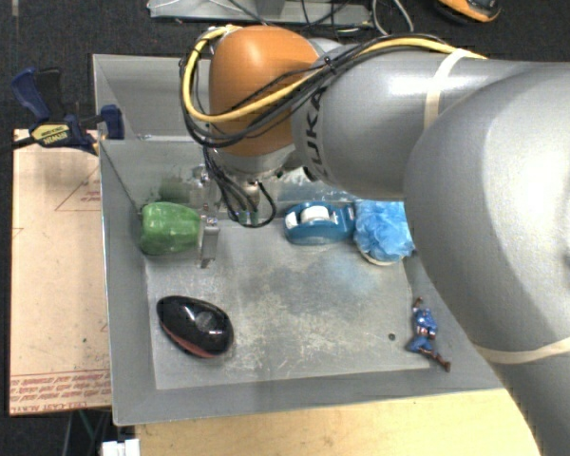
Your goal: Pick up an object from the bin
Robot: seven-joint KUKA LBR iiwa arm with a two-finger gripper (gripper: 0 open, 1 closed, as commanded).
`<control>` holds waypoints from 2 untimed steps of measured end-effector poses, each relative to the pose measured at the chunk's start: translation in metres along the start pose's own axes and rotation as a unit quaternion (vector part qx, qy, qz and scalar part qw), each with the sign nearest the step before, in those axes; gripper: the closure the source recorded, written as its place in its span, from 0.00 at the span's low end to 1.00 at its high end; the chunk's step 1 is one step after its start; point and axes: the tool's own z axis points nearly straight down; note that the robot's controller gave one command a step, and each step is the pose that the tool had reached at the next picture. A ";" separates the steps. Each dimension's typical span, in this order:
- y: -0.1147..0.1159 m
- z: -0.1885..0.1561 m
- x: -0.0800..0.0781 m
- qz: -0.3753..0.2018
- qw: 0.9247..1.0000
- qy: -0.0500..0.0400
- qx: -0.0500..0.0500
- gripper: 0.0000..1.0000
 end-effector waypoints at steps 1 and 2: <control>0.031 0.052 -0.002 0.050 0.999 -0.002 0.000 0.00; 0.049 -0.005 0.007 0.118 0.993 -0.005 -0.002 0.00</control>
Offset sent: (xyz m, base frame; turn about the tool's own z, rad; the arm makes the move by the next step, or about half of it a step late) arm -0.0077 0.0478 0.0042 0.2403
